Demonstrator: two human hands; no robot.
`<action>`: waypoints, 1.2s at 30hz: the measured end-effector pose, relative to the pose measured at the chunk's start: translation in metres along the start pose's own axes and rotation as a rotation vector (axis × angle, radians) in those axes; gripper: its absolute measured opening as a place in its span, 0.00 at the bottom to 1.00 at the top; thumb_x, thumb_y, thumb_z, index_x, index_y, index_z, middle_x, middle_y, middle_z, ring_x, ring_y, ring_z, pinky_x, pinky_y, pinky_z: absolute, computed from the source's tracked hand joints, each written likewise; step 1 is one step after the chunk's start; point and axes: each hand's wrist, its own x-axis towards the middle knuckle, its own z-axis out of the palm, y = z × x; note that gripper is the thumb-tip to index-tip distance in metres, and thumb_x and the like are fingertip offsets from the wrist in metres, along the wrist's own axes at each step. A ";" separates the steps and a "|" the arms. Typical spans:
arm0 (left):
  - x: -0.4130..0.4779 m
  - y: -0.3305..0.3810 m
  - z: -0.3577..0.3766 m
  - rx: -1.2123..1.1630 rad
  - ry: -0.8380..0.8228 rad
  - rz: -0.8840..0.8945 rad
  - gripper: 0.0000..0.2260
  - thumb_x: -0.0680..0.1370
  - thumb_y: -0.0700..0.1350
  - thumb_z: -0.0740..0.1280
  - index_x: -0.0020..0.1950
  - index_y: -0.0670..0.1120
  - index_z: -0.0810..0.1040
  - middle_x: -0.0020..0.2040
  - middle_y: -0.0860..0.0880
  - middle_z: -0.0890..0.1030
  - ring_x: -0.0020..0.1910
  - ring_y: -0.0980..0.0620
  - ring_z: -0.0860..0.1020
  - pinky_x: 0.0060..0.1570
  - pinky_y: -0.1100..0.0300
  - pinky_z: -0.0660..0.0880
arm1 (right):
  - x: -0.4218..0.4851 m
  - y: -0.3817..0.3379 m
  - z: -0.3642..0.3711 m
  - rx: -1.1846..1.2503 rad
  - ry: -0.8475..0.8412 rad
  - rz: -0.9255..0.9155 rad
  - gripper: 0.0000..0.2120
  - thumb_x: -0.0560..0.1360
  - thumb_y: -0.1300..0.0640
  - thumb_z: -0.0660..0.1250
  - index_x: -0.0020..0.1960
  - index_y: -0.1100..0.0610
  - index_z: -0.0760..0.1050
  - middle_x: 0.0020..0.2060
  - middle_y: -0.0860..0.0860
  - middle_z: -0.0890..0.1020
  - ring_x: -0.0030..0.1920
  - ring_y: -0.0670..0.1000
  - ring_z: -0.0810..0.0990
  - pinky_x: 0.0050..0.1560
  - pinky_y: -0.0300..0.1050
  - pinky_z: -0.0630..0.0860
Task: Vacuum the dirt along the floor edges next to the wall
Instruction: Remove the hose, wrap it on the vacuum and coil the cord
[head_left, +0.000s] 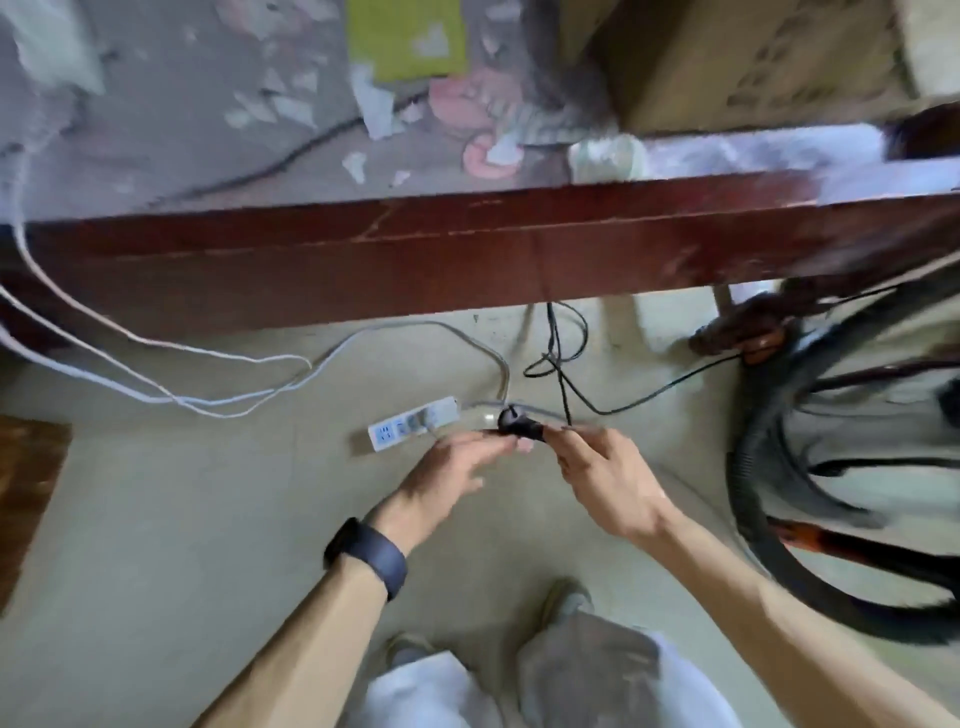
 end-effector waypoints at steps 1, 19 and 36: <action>-0.025 0.023 0.018 -0.070 -0.010 -0.048 0.13 0.76 0.57 0.67 0.53 0.52 0.85 0.56 0.57 0.84 0.61 0.58 0.78 0.63 0.51 0.70 | -0.027 -0.010 -0.017 0.041 0.027 0.003 0.24 0.84 0.44 0.60 0.34 0.55 0.64 0.27 0.49 0.65 0.30 0.50 0.61 0.33 0.47 0.60; -0.348 0.380 0.317 1.136 -0.308 0.659 0.32 0.76 0.69 0.58 0.28 0.42 0.73 0.26 0.50 0.71 0.27 0.51 0.70 0.33 0.51 0.68 | -0.464 -0.189 -0.272 0.387 0.546 -0.105 0.10 0.67 0.49 0.64 0.31 0.52 0.78 0.27 0.46 0.74 0.31 0.46 0.71 0.37 0.43 0.70; -0.389 0.373 0.514 0.761 -0.605 0.371 0.22 0.81 0.61 0.59 0.40 0.44 0.73 0.25 0.48 0.75 0.26 0.46 0.77 0.33 0.56 0.77 | -0.598 -0.040 -0.297 0.406 1.078 0.273 0.20 0.88 0.55 0.49 0.40 0.55 0.69 0.39 0.56 0.79 0.43 0.60 0.77 0.50 0.56 0.70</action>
